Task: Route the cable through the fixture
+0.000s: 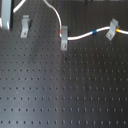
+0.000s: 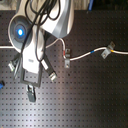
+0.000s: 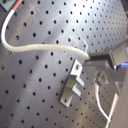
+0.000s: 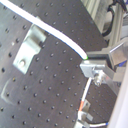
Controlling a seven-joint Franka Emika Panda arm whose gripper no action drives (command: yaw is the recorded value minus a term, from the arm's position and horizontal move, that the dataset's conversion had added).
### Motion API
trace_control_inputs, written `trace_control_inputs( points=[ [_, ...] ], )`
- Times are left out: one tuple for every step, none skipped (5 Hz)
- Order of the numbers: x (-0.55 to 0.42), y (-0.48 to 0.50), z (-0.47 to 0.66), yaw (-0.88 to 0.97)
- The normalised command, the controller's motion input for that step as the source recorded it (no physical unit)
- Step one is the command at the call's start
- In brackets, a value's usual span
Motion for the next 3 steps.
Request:
trace_control_inputs(
  points=[
    [-0.345, -0.2, 0.09, -0.41],
    [-0.423, -0.231, 0.05, -0.52],
    [-0.43, 0.086, 0.26, -0.46]
  ],
)
